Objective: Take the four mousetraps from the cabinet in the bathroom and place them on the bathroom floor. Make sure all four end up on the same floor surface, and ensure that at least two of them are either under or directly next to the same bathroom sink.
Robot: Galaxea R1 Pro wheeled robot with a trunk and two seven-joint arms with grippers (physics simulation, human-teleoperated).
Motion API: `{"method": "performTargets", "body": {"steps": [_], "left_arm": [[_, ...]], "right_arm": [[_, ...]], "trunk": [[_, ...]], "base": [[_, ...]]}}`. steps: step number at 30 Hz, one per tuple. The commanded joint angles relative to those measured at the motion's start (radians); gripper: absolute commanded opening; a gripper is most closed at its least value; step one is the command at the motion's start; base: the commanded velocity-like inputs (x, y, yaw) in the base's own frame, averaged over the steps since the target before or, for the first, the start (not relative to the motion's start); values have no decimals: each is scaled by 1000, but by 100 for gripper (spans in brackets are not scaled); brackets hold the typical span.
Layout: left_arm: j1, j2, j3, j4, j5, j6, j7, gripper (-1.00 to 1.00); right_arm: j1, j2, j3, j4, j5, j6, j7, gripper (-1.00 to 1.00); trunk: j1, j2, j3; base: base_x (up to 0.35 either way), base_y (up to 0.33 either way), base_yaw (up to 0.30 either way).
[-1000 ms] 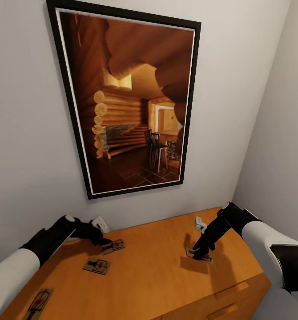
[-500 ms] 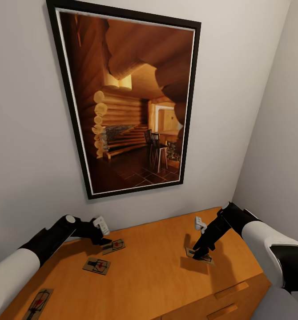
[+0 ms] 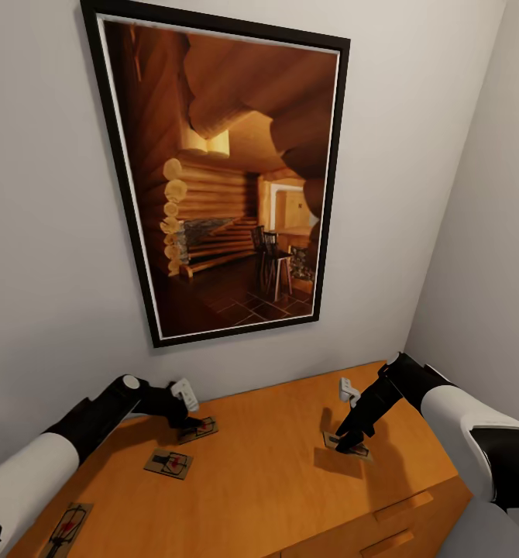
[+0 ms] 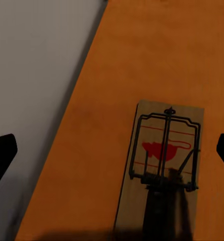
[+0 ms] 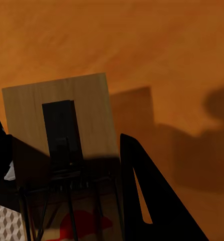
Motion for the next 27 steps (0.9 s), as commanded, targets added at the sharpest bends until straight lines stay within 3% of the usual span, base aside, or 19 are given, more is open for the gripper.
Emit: {"method": "performTargets", "body": {"steps": [1,12,27], "left_arm": [[-1,-4,-2,-2,-1,8,-7,100],[-1,-20,-19,7,-4,5,-45,100],[-1,-34,-39,104,-2,2,-45,100]], "right_arm": [[-1,0,4,-1,-1,17,6,-100],[-1,0,4,-1,-1,17,6,-100],[-1,0,3,-1,-1,17,6,-100]], "trunk": [[0,-2,-2],[0,-2,-2],[0,-2,-2]], "base": [[0,0,0],[0,0,0],[0,0,0]]}}
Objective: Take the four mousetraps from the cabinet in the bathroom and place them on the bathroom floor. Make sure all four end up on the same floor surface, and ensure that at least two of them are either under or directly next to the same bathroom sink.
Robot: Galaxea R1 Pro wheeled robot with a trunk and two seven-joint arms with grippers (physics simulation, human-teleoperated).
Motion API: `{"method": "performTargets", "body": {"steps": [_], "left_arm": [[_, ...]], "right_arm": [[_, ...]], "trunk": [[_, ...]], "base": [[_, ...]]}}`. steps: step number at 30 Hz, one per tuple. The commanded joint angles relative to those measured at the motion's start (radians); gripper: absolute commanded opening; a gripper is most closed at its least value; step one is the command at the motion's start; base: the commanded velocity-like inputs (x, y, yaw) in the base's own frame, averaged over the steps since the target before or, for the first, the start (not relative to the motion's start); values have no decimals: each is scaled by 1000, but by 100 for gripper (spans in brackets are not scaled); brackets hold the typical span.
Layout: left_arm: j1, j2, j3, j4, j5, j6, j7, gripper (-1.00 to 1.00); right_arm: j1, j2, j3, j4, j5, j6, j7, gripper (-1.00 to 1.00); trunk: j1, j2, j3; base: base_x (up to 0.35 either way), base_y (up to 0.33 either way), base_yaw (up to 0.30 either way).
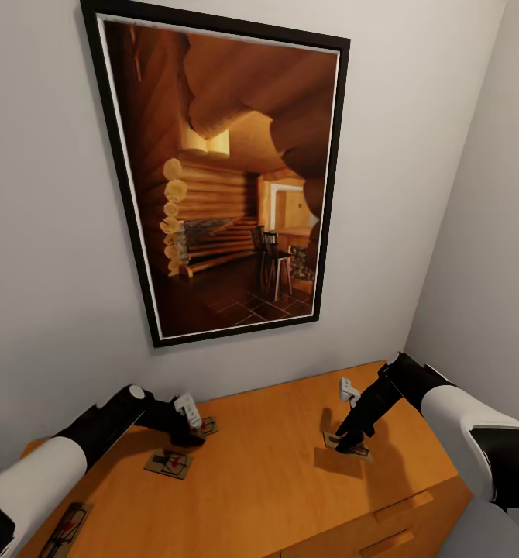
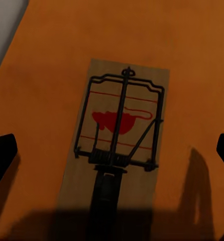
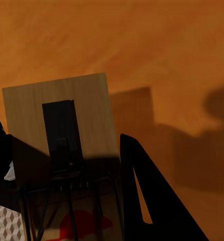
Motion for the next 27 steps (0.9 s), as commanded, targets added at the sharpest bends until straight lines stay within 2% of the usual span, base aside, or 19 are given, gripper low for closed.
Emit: {"method": "performTargets", "body": {"steps": [1,14,18,27], "left_arm": [[-1,0,-2,4,0,9,-2,100],[-1,-7,-3,15,1,8,-2,100],[-1,-7,-2,14,0,7,-2,100],[-1,-7,-1,14,0,8,-1,100]], "right_arm": [[-1,0,4,-1,-1,17,6,-100],[-1,0,4,-1,-1,17,6,-100],[-1,0,4,-1,-1,17,6,-100],[-1,0,4,-1,-1,17,6,-100]], "trunk": [[0,-2,-2],[0,-2,-2],[16,-30,-14],[16,-30,-14]], "base": [[0,0,0],[0,0,0],[0,0,0],[0,0,0]]}}
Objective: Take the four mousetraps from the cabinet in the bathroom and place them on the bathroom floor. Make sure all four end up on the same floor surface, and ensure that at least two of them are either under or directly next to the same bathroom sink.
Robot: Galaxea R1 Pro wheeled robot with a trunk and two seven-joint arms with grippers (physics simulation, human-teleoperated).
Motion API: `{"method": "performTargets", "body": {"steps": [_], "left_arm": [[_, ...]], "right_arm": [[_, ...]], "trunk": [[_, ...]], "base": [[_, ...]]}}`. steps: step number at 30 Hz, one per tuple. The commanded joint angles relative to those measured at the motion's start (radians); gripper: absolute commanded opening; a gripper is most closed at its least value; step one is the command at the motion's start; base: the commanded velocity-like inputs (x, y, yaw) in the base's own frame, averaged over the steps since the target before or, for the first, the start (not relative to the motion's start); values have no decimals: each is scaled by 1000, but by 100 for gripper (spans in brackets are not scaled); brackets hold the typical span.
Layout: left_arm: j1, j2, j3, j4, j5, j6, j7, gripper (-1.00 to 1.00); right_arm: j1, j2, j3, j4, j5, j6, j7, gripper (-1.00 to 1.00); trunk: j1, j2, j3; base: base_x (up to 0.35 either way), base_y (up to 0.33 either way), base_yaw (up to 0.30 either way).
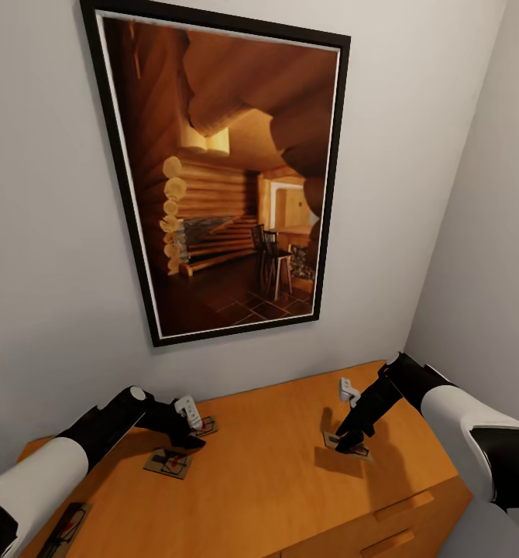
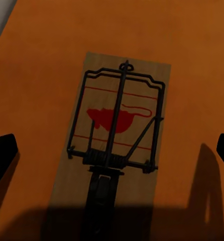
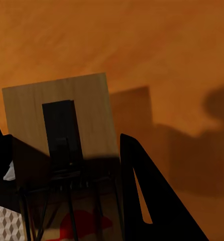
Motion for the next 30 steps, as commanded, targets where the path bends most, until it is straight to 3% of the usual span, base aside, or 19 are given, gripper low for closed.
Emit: {"method": "performTargets", "body": {"steps": [1,12,16,30], "left_arm": [[-1,1,-2,-3,0,9,-2,100],[-1,1,-2,-3,1,8,-2,100],[-1,1,-2,-3,1,8,0,100],[-1,0,-2,-3,1,8,-4,100]], "right_arm": [[-1,0,3,-1,-1,17,6,-100],[-1,0,4,-1,-1,17,6,-100],[-1,0,4,-1,-1,17,6,-100],[-1,0,4,-1,-1,17,6,-100]], "trunk": [[0,-2,-2],[0,-2,-2],[16,-30,-14],[16,-30,-14]], "base": [[0,0,0],[0,0,0],[0,0,0],[0,0,0]]}}
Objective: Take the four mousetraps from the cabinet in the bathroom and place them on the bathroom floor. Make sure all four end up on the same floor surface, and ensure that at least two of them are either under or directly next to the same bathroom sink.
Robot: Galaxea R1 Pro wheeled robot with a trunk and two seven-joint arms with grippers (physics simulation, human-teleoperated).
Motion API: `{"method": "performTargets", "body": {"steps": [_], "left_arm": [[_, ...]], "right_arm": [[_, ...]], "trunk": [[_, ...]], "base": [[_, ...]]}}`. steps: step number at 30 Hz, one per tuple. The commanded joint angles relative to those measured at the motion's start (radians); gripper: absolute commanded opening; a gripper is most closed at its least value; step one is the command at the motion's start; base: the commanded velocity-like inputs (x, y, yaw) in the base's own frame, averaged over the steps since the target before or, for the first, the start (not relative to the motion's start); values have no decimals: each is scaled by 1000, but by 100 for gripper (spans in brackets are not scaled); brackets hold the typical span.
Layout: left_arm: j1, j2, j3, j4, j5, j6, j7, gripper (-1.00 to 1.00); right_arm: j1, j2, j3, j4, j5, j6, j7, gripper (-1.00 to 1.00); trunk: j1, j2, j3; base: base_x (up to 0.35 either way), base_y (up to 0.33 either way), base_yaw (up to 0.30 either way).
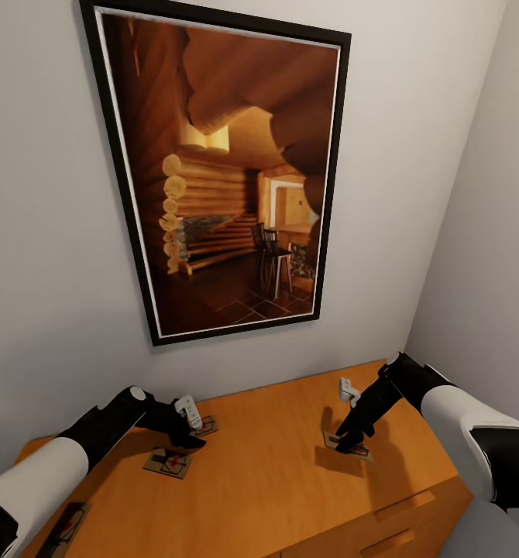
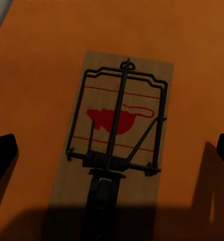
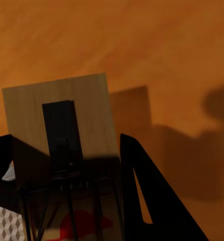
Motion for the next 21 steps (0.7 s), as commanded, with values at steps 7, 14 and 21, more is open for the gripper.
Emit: {"method": "performTargets", "body": {"steps": [7,14,21], "left_arm": [[-1,0,-4,-3,2,9,-2,100],[-1,0,-3,-3,0,12,0,100],[-1,0,-1,-4,0,12,0,100]], "right_arm": [[-1,0,3,-1,-1,17,6,-100],[-1,0,3,-1,-1,17,6,-100],[-1,0,3,-1,-1,17,6,-100]], "trunk": [[0,-1,-2],[0,-1,-2],[12,-22,-11]], "base": [[0,0,0],[0,0,0],[0,0,0]]}}
